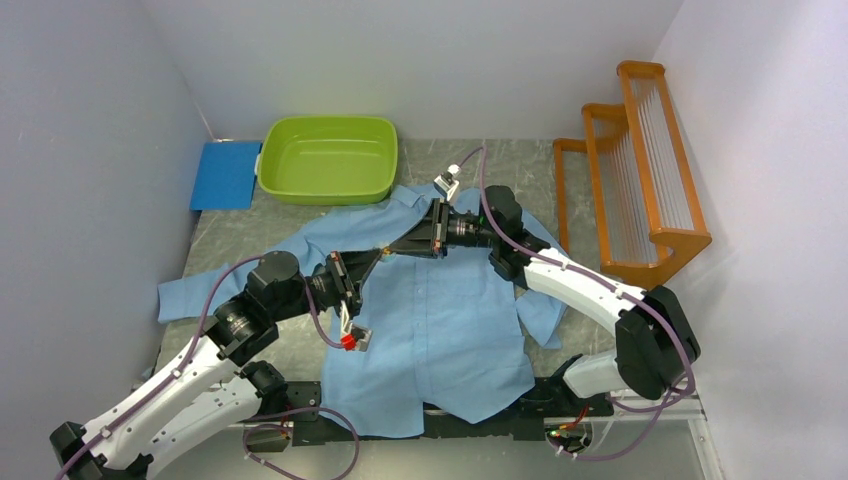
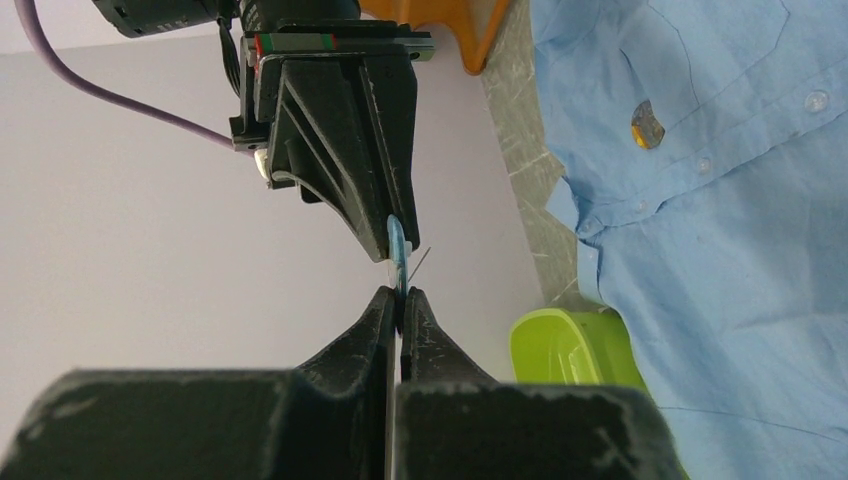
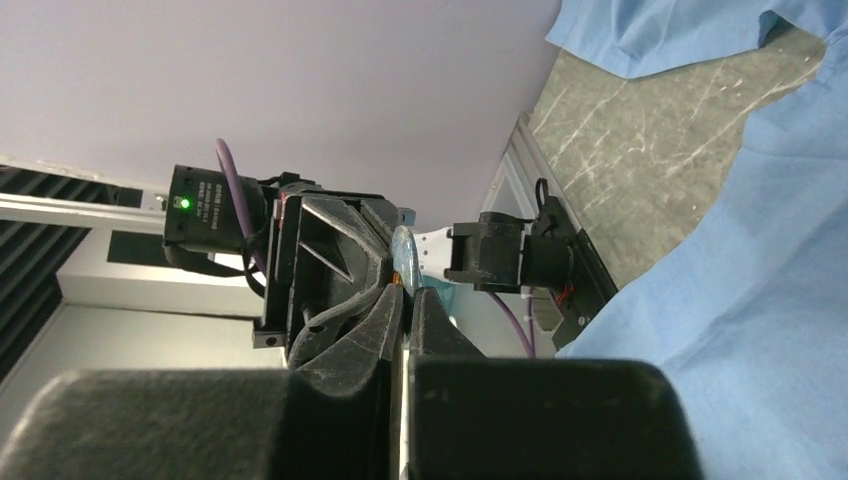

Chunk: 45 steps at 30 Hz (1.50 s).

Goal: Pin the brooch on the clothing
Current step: Pin the brooch to the clothes.

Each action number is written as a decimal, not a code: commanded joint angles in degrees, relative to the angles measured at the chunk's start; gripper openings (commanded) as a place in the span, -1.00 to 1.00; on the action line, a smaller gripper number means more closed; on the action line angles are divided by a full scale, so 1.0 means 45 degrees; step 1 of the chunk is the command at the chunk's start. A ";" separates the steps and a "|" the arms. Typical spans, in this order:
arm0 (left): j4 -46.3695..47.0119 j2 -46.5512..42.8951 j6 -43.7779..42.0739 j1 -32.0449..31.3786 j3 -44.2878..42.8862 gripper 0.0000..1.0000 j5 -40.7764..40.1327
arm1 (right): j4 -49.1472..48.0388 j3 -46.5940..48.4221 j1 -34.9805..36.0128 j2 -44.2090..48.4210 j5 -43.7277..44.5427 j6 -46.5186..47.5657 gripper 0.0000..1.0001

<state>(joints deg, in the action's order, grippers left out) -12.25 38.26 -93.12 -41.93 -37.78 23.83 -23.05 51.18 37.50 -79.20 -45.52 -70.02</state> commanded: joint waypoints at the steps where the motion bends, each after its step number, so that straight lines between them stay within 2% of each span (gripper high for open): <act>1: -0.0439 0.0151 -0.0166 -0.0114 -0.0436 -0.95 -0.0143 | -0.1250 0.0569 0.0125 0.0041 -0.0641 -0.0108 -1.00; 2: -0.0441 0.0133 -0.0136 -0.0115 -0.0418 -0.95 -0.0146 | -0.1161 0.0596 0.0127 0.0056 -0.0646 0.0022 -1.00; 3: -0.0442 0.0114 -0.0103 -0.0113 -0.0414 -0.86 -0.0161 | -0.1039 0.0614 0.0127 0.0092 -0.0647 0.0262 -1.00; 4: -0.0442 0.0084 0.0033 -0.0115 -0.0413 -0.60 -0.0143 | -0.0905 0.0633 0.0098 0.0157 -0.0647 0.0498 -1.00; 5: -0.0461 0.0047 0.0230 -0.0115 -0.0430 0.19 -0.0006 | -0.0632 0.0680 -0.0020 0.0224 -0.0661 0.0791 -1.00; 6: -0.0593 -0.0007 0.0484 -0.0115 -0.0474 0.88 0.0235 | -0.0238 0.0746 -0.0186 0.0293 -0.0666 0.1158 -1.00; 7: -0.0766 -0.0048 0.0870 -0.0105 -0.0562 0.96 0.0575 | 0.0170 0.0791 -0.0466 0.0363 -0.0700 0.1460 -1.00; 10: -0.1112 -0.0089 0.4243 -0.0125 -0.1041 0.97 0.2299 | 0.1092 0.0695 -0.1529 0.0717 -0.0828 0.2363 -1.00; 12: -0.0645 0.0057 0.7852 -0.0114 -0.1191 0.97 0.3268 | 0.3054 0.0876 -0.2200 0.1061 -0.0507 0.3762 -1.00; 13: 0.0000 0.0214 1.0529 -0.0112 -0.1123 0.97 0.3735 | 0.4351 0.1059 -0.2461 0.1257 -0.0114 0.4795 -1.00; 16: 0.2133 0.0841 1.6186 -0.0110 -0.0254 0.97 0.3928 | 0.7639 0.1618 -0.3062 0.1758 0.1737 0.7822 -1.00; 18: 0.3757 0.1285 1.9974 -0.0114 0.0535 0.97 0.2801 | 0.9107 0.1832 -0.3238 0.2041 0.3032 0.9148 -1.00; 19: 0.4273 0.1544 2.2357 -0.0105 0.0846 0.97 0.1685 | 0.9631 0.1823 -0.3291 0.2210 0.3771 0.9658 -1.00; 21: 0.3748 0.2136 2.6702 -0.0099 0.1160 0.97 -0.1333 | 1.0362 0.1671 -0.3391 0.2554 0.5105 1.0351 -1.00; 22: 0.3200 0.2547 2.8215 -0.0108 0.1146 0.97 -0.2465 | 1.0574 0.1537 -0.3440 0.2755 0.5731 1.0614 -1.00; 25: 0.2383 0.3800 2.9729 -0.0113 0.0992 0.97 -0.3179 | 1.0887 0.0833 -0.3534 0.3440 0.7664 1.0945 -1.00; 28: 0.1532 0.5103 3.1101 -0.0112 0.0497 0.97 -0.3802 | 1.0761 0.0195 -0.3615 0.4177 0.8575 1.1306 -1.00; 32: -0.0763 0.7719 3.1276 -0.0126 -0.1495 0.97 -0.3563 | 1.0722 -0.0305 -0.3712 0.4642 0.8597 1.1280 -1.00; 36: -0.2941 1.0865 3.0997 -0.0565 -0.3831 0.97 -0.3564 | 1.0731 -0.0571 -0.3860 0.4457 0.7830 1.1009 -1.00; 37: -0.3344 1.1521 3.0800 -0.0760 -0.4339 0.47 -0.3679 | 1.0696 -0.0613 -0.3901 0.4370 0.7603 1.0904 -1.00; 38: -0.3800 1.2104 3.0707 -0.0987 -0.4825 0.17 -0.3854 | 1.0672 -0.0670 -0.3958 0.4266 0.7287 1.0779 -1.00; 39: -0.4221 1.2594 3.0666 -0.1264 -0.5283 0.11 -0.4086 | 1.0608 -0.0704 -0.4011 0.4217 0.7039 1.0707 -1.00; 41: -0.5069 1.3471 3.0654 -0.1799 -0.6165 0.22 -0.4668 | 1.0501 -0.0805 -0.4099 0.4165 0.6671 1.0566 -1.00; 45: -0.6649 1.4858 3.0824 -0.2822 -0.7481 0.27 -0.6016 | 1.0326 -0.0994 -0.4292 0.4109 0.6348 1.0386 -1.00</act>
<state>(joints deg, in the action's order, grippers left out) -31.18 101.60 44.47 -50.63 -65.67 3.77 25.63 47.24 19.09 -60.75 -14.06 -22.11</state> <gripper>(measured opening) 0.624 0.024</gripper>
